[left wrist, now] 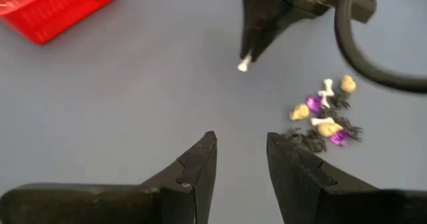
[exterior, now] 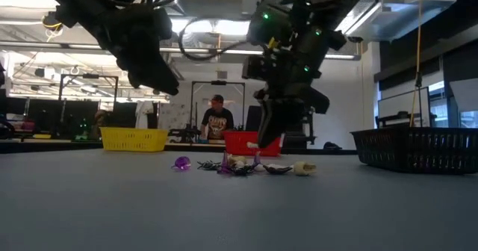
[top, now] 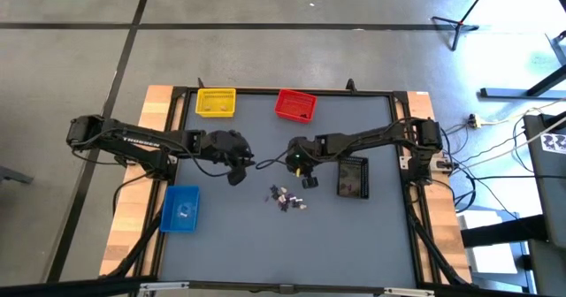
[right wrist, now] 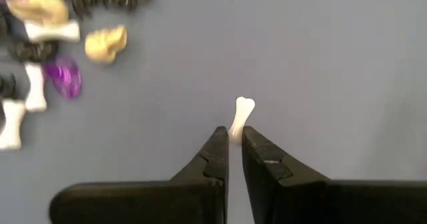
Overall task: Sort Halloween decoration
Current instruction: Put the white bone toy into the blue bin
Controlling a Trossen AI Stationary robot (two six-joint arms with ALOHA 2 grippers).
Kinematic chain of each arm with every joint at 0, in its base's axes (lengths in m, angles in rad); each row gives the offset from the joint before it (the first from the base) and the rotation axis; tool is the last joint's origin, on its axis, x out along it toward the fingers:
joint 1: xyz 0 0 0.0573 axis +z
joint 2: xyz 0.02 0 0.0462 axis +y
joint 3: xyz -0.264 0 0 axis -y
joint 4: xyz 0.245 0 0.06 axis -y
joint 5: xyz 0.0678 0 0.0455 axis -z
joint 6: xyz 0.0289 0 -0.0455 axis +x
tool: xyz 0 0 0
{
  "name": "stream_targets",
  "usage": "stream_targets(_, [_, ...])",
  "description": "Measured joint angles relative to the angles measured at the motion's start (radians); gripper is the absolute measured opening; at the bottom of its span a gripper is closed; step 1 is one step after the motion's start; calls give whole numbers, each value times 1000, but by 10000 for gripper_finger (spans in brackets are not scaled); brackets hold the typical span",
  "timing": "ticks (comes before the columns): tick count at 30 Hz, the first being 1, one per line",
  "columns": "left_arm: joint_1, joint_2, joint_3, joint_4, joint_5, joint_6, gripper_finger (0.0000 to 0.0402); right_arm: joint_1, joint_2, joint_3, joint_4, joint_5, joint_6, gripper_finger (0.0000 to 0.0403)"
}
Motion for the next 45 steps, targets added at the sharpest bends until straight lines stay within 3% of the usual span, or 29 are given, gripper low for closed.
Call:
stream_targets(15, [0,0,0,171,36,3,124,0,0,126,173,-1,0,28])
stream_targets(29, [0,0,0,172,-32,78,124,1,-1,188,203,-38,1,28])
stream_targets(45, [0,0,0,171,-17,79,124,1,-1,188,247,-38,1,28])
